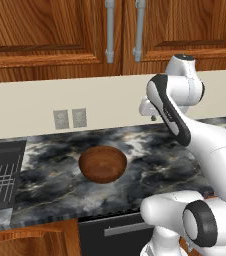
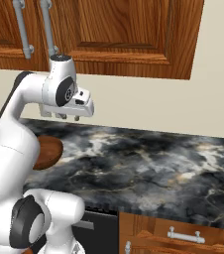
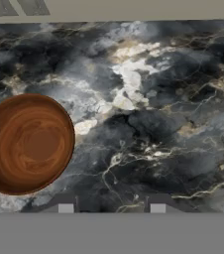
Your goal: Open the cabinet. Pick the peach and orange from the cabinet and place them into the bowl. Then close the cabinet.
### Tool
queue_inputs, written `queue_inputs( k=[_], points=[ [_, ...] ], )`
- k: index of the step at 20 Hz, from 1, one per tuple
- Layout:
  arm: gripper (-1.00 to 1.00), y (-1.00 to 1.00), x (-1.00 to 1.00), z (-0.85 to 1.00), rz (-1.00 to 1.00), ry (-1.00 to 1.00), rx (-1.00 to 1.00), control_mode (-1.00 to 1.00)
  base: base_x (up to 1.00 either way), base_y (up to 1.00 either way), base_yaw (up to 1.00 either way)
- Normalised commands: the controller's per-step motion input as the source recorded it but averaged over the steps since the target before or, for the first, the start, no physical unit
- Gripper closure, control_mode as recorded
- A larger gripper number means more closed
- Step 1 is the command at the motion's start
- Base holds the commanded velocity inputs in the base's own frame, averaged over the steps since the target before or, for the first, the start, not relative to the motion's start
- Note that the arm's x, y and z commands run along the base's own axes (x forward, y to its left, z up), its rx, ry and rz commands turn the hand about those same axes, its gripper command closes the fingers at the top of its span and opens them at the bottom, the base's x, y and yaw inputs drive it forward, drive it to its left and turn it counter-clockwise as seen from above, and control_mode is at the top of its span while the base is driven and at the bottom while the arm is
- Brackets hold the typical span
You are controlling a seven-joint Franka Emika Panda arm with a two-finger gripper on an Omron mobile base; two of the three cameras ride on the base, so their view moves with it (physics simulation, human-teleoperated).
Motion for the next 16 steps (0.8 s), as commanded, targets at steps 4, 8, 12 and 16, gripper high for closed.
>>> queue_inputs(
  k=[4, 8, 12, 16],
  points=[
    [-1.0, 0.01, -0.21, 0.0, 0.0, -0.03, 0.0, -1.0, 0.0, 0.0, 0.0],
    [-1.0, 0.05, -0.42, 0.0, 0.03, -0.1, 0.0, -1.0, 0.0, 0.0, 0.0],
    [-1.0, 0.1, -0.48, 0.0, 0.05, -0.11, 0.0, -1.0, 0.0, 0.0, 0.0],
    [-1.0, 0.2, -0.47, 0.0, 0.02, -0.2, 0.0, -1.0, 0.0, 0.0, 0.0]
  ],
)
